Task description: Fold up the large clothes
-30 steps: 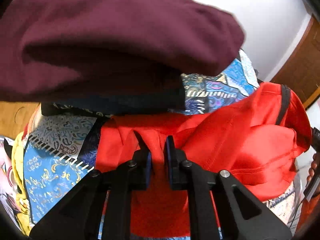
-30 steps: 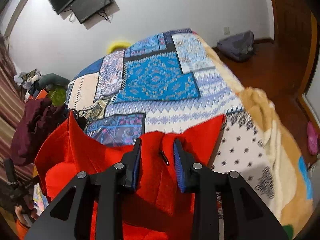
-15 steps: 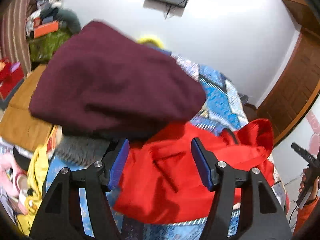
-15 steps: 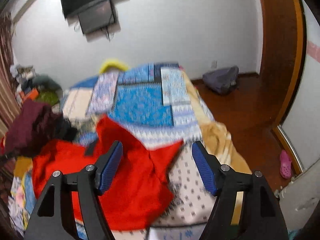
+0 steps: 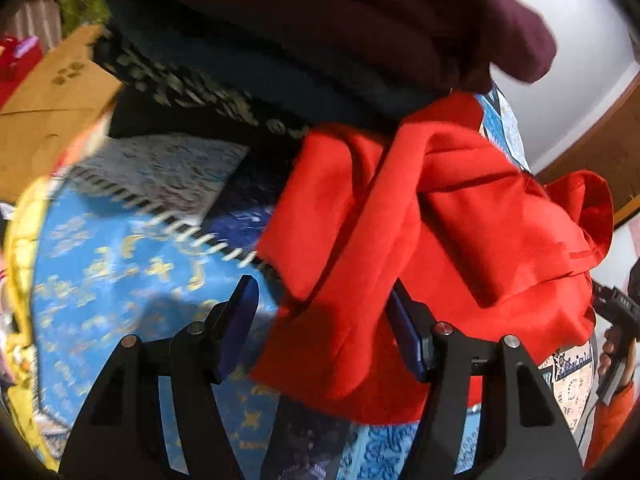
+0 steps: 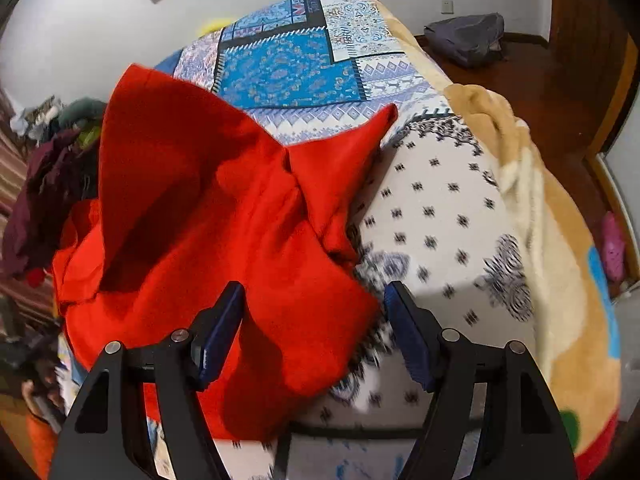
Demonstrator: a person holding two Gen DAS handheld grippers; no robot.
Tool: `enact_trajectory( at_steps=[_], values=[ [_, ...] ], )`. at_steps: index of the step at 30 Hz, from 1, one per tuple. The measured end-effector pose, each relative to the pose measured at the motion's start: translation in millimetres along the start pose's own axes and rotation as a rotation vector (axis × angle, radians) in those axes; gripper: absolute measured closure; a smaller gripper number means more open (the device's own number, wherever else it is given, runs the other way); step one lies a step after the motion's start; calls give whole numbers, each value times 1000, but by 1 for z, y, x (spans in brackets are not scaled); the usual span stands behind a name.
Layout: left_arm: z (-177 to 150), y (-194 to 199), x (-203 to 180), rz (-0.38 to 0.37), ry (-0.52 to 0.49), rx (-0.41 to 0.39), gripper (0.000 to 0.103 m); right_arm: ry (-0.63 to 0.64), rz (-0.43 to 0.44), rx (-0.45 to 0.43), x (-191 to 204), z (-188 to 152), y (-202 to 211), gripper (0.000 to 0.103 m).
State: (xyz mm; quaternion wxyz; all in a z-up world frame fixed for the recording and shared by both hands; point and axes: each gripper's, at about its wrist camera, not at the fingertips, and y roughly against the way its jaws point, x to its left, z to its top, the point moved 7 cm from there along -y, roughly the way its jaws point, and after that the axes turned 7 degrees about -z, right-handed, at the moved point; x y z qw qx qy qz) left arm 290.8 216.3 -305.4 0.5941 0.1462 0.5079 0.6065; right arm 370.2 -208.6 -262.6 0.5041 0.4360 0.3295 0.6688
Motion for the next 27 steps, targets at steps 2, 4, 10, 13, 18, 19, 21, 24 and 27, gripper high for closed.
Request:
enact_trajectory(
  at_steps=[2, 4, 10, 13, 18, 19, 21, 24, 27],
  values=[
    [3, -13, 0, -36, 9, 17, 40, 12, 25, -3, 6, 6, -4, 34],
    [8, -19, 1, -93, 51, -13, 40, 15, 32, -6, 12, 12, -11, 32],
    [25, -27, 4, -240, 189, -74, 34, -10, 40, -7, 23, 22, -27, 56],
    [28, -25, -2, -253, 173, -90, 59, -26, 66, 25, 24, 18, -31, 82],
    [26, -11, -24, -167, 39, -81, 90, 18, 29, -60, 27, 7, -4, 85],
    [24, -2, -29, -169, 26, -84, 90, 19, 34, -67, 26, 4, 1, 85],
    [21, 12, -33, -179, 16, -84, 91, 5, 59, -72, 24, -3, 14, 85],
    [13, 41, -44, -198, -25, -91, 91, -8, 103, -65, 20, -18, 35, 86],
    [3, 69, -51, -202, -74, -104, 91, 15, 112, -76, 23, -34, 57, 86]
  ],
)
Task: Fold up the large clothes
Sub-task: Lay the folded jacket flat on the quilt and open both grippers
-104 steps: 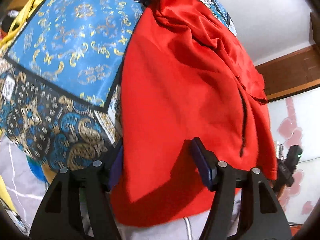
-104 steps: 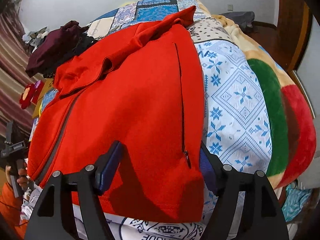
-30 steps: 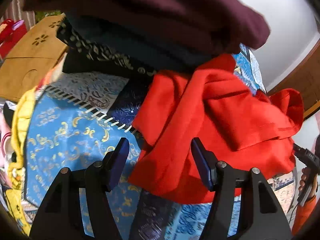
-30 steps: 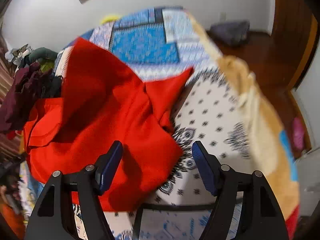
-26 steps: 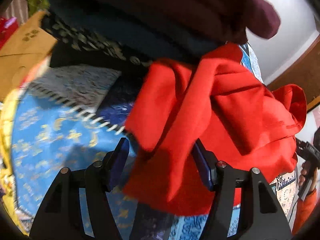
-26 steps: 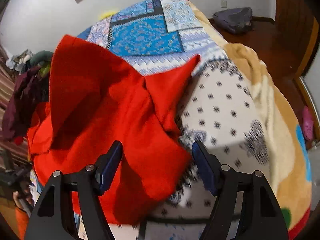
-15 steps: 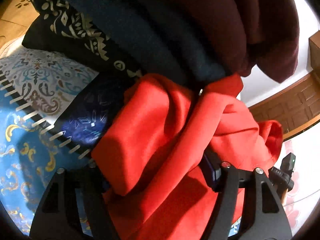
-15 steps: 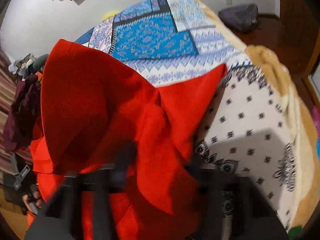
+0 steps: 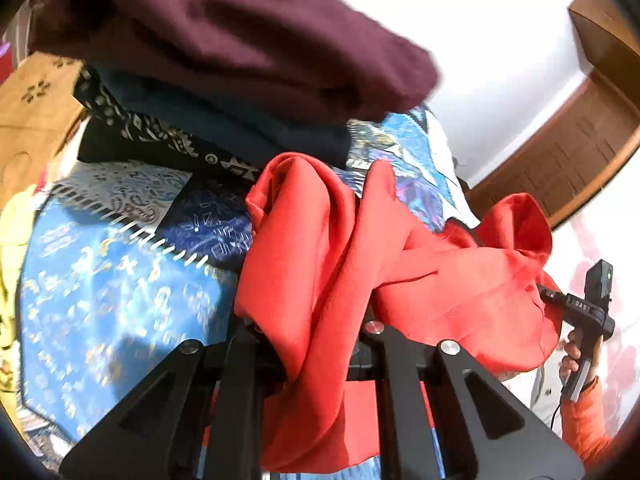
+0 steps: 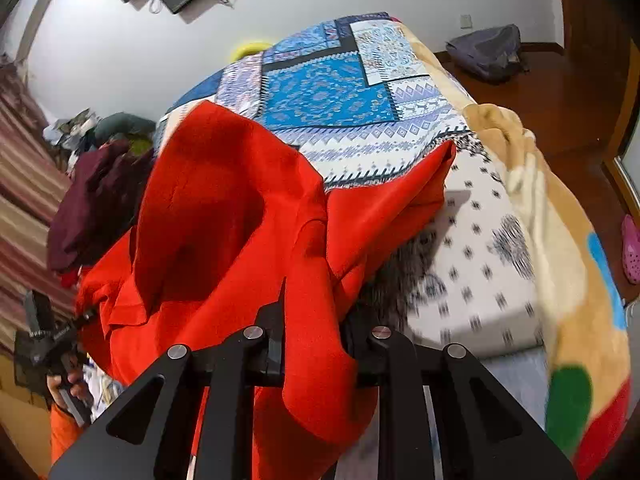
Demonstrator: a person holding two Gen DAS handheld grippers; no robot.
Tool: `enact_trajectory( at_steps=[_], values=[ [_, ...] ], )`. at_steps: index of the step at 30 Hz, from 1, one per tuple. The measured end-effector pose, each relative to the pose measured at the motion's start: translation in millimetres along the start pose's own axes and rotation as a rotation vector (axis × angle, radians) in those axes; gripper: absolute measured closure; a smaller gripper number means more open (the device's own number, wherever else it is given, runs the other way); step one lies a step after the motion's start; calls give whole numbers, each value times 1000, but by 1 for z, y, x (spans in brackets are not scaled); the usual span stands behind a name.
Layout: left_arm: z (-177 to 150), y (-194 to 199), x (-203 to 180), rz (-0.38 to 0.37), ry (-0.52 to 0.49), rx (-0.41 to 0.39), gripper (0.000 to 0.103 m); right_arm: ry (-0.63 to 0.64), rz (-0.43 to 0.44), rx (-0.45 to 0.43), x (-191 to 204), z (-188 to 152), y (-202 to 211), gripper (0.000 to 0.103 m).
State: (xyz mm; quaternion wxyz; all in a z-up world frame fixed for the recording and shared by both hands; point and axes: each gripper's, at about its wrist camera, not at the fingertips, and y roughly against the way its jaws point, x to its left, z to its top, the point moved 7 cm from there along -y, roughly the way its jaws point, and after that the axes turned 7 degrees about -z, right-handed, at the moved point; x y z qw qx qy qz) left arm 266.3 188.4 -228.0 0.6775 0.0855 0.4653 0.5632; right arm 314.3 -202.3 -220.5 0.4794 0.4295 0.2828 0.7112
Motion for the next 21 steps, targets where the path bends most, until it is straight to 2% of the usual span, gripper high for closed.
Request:
enact_trajectory(
  at_steps=[3, 7, 9, 11, 13, 17, 19, 21],
  values=[
    [-13, 18, -3, 39, -53, 7, 91, 40, -1, -14, 9, -20, 20, 86],
    [-41, 20, 19, 116, -25, 61, 89, 98, -35, -27, 14, -49, 35, 85],
    [-54, 20, 33, 166, -20, 91, 84, 155, -82, -53, 14, -57, 39, 83],
    [-67, 24, 45, 247, -31, 109, 83, 214, -157, -81, 10, -59, 43, 81],
    [-79, 34, 48, 283, -52, 105, 81, 237, -205, -92, 7, -58, 50, 77],
    [-76, 50, 44, 343, -101, 76, 78, 245, -269, -132, 3, -50, 72, 77],
    [-69, 63, 38, 420, -162, 30, 78, 262, -268, -158, 8, -43, 82, 77],
    [-61, 73, 31, 427, -178, -15, 72, 267, -258, -174, 13, -38, 88, 76]
  ],
)
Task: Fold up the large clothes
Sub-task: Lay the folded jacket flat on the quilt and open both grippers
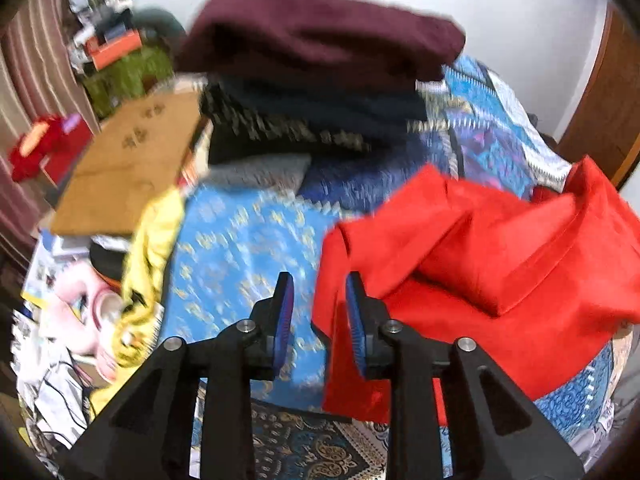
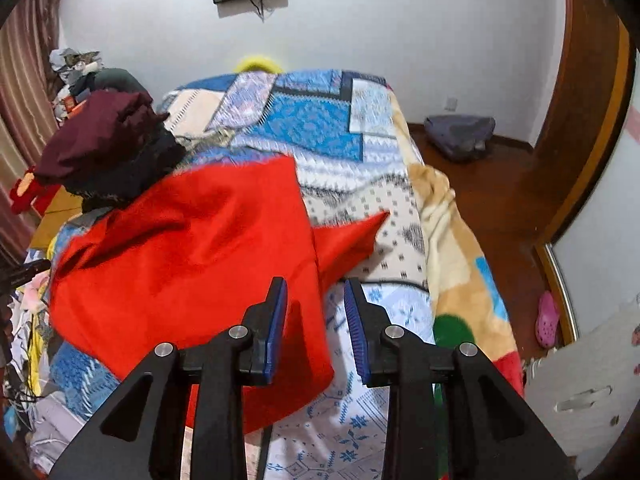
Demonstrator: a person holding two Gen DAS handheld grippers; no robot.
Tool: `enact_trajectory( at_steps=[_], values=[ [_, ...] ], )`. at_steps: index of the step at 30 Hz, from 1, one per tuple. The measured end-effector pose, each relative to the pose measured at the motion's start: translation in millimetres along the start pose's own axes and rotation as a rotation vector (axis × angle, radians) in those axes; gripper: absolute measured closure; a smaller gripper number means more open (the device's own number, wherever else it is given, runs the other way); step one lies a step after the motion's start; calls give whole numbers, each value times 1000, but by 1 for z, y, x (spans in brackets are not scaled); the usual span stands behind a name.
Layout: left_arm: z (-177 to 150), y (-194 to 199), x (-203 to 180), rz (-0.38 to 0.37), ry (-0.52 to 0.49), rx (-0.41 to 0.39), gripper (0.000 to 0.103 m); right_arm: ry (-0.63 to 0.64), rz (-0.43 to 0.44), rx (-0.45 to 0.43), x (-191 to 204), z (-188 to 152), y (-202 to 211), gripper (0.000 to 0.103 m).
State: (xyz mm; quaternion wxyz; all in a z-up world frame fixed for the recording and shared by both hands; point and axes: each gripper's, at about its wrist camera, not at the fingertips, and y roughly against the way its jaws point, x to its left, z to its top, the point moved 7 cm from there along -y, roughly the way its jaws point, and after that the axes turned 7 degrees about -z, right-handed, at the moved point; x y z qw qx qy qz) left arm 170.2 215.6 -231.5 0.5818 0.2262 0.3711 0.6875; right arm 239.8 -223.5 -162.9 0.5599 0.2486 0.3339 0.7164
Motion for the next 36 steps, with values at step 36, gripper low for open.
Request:
enact_trajectory(
  at_steps=[36],
  values=[
    [33, -69, -89, -238, -6, 108, 68, 106, 300, 117, 149, 8, -58, 62]
  ],
)
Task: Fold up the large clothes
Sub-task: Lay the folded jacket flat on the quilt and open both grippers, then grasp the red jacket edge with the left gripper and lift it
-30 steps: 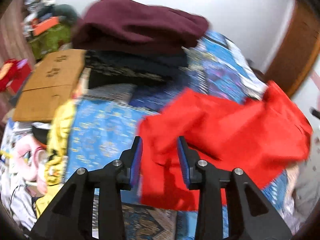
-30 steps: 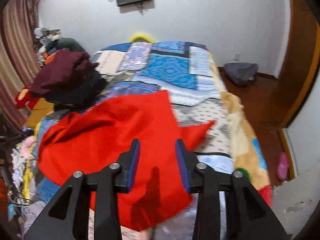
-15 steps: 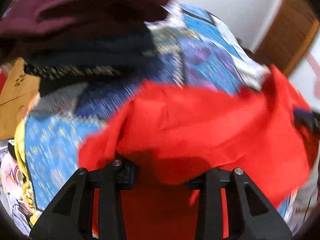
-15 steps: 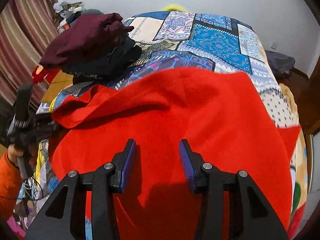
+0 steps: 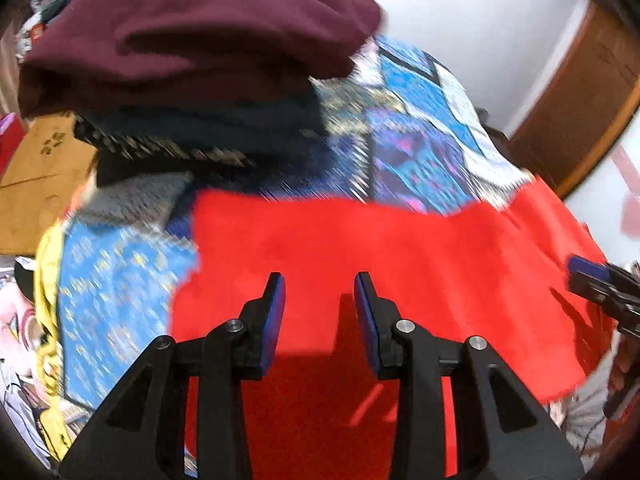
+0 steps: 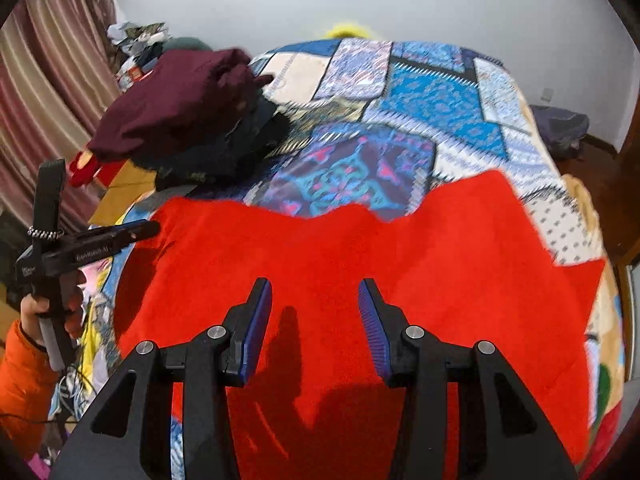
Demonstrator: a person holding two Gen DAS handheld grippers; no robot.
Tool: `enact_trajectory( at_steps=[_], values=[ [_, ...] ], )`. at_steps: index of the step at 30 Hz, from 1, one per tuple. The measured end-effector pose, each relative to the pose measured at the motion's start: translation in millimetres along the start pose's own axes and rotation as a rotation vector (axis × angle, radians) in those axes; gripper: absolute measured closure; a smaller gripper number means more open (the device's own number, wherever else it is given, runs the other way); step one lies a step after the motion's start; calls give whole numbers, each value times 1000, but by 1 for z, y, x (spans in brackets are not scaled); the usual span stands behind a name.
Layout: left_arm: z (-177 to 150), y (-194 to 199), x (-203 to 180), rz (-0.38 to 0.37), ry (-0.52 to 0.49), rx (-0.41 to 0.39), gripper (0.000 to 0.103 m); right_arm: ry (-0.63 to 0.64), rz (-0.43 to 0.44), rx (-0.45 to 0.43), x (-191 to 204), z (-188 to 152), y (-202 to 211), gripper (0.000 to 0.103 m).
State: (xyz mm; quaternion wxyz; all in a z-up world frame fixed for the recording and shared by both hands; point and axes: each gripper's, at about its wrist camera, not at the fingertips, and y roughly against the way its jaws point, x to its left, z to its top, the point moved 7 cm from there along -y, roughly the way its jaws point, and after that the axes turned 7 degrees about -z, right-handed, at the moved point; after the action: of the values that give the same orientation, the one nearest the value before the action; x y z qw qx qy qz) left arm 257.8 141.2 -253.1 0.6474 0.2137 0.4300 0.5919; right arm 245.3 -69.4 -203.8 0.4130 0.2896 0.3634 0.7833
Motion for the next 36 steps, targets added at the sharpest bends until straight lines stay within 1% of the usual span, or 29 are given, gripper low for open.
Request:
enact_trajectory(
  at_steps=[1, 3, 4, 5, 7, 8, 9, 11, 14, 18, 21, 23, 25, 27, 28, 29, 30, 31, 32, 33, 34, 36],
  values=[
    [-9, -2, -7, -15, -11, 16, 67, 16, 3, 16, 6, -7, -4, 62],
    [-27, -7, -18, -21, -33, 49, 52, 50, -15, 41, 12, -20, -11, 61],
    [-34, -9, -21, -11, -46, 59, 51, 64, -30, 42, 13, -24, -12, 59],
    [-43, -10, -23, 12, -65, 61, 50, 79, -51, 35, 12, -29, -12, 57],
    [-55, -9, -20, 61, -82, 54, 46, 88, -78, 18, 10, -36, -9, 48],
    [-59, -7, -17, 76, -79, 49, 43, 83, -82, 14, 7, -37, -6, 46],
    [-63, -3, -12, 83, -65, 40, 41, 75, -79, 11, 4, -38, -3, 44],
    [-68, 6, -4, 89, -34, 32, 39, 48, -70, 4, -3, -40, 5, 42],
    [-76, 19, 13, 110, 12, 21, 39, 27, -113, -5, -14, -42, 14, 42],
    [-89, 34, 39, 179, 81, 11, 39, 1, -145, -15, -29, -48, 24, 42],
    [-101, 45, 61, 212, 165, 0, 39, -23, -183, -19, -40, -52, 32, 42],
    [-107, 53, 71, 225, 218, -16, 39, -43, -187, -26, -45, -53, 38, 42],
    [-113, 60, 80, 220, 284, -28, 39, -60, -199, -34, -49, -53, 44, 42],
    [-118, 63, 84, 195, 341, -36, 39, -64, -230, -44, -52, -52, 49, 42],
    [-122, 64, 86, 161, 383, -42, 39, -58, -248, -55, -52, -51, 52, 42],
    [-125, 63, 85, 131, 405, -41, 39, -52, -260, -63, -50, -50, 54, 42],
    [-128, 61, 83, 85, 430, -31, 39, -44, -268, -72, -49, -49, 56, 42],
    [-133, 55, 79, 16, 459, -7, 39, -35, -271, -81, -46, -48, 58, 42],
    [-136, 52, 76, -19, 476, 5, 39, -26, -269, -88, -43, -48, 59, 42],
    [-141, 46, 73, -79, 505, 24, 39, -17, -265, -92, -39, -47, 60, 42],
    [-143, 41, 70, -123, 525, 36, 39, -3, -259, -94, -33, -46, 60, 42],
    [-148, 31, 60, -254, 576, 62, 39, 26, -251, -96, -24, -47, 58, 42]
  ],
)
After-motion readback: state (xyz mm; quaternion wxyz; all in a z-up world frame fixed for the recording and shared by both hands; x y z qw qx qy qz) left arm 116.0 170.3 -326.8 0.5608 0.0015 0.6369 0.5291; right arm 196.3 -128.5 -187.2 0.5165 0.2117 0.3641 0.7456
